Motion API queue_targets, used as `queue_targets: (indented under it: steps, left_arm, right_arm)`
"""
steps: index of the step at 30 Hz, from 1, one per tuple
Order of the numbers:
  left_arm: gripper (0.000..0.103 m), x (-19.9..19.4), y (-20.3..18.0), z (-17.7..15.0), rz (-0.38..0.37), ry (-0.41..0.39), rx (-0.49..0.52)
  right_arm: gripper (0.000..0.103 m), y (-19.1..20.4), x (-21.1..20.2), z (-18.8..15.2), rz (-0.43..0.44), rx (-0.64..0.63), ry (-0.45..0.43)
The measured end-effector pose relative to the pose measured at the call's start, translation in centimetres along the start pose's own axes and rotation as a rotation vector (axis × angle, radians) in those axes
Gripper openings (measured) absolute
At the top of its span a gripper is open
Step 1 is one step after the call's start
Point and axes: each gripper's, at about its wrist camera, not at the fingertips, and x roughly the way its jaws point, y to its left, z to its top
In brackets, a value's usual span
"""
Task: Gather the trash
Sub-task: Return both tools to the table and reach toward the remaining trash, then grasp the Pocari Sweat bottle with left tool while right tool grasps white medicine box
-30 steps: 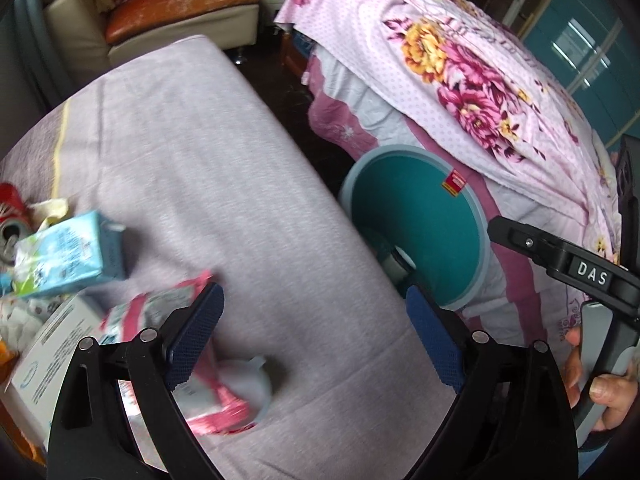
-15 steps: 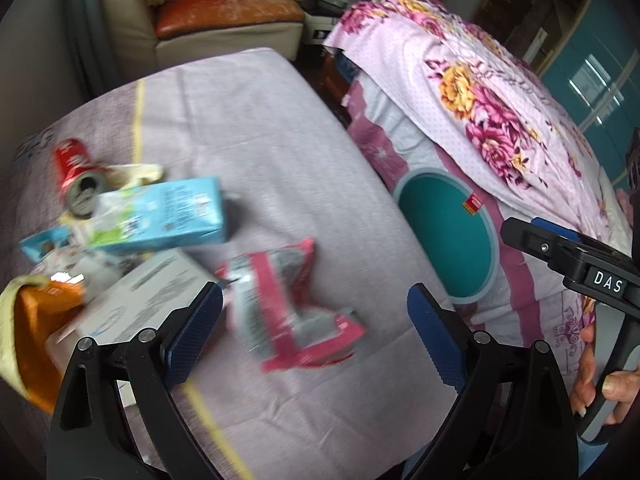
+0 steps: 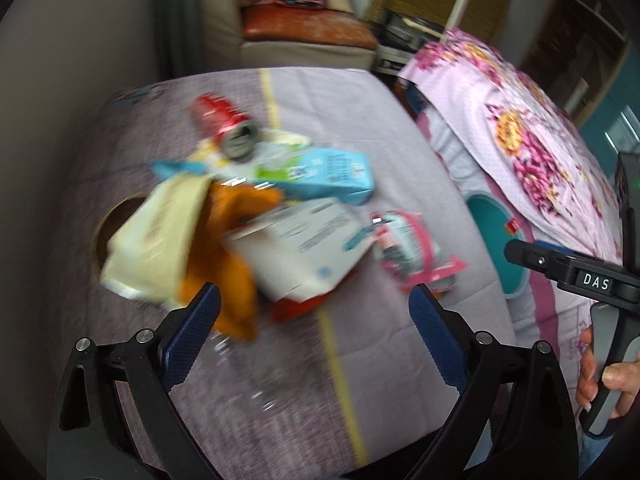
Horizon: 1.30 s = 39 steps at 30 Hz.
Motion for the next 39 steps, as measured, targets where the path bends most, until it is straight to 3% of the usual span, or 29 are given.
queue_targets:
  steps: [4,10,21,26,29,32,39]
  left_arm:
    - [0.095,-1.1,3.4,-2.1,0.056,-0.033,-0.089]
    - [0.095,0.2,6.8,-4.0,0.053,0.012,-0.239]
    - [0.095,3.9,6.3,-3.9,0.078,0.044,-0.262]
    - [0.093,3.5,7.3,-4.6,0.045,0.025,-0.245]
    - [0.063,2.3,7.5,-5.0,-0.008,0.017,-0.179]
    - [0.063,1.2,8.0,-5.7,-0.001,0.021,-0.135]
    - [0.067,0.5,11.7,-7.1,-0.067,0.029,-0.204]
  right_arm:
    - [0.081,1.2,0.8,-1.3,0.019,-0.014,0.022]
    - [0.081,2.2,1.7,-2.6,0.046,-0.017,0.049]
    - [0.081,4.0,1.1,-2.7,0.068,-0.046,0.036]
    - [0.081,6.5,1.5,-2.7,-0.002,-0.169,0.03]
    - [0.081,8.6,2.0,-2.8,-0.039,-0.265,0.026]
    - [0.081,11.0,2.8,-3.0,-0.074,-0.379,0.015]
    - [0.081,16.1,5.4,-2.9,-0.113,-0.593,0.004]
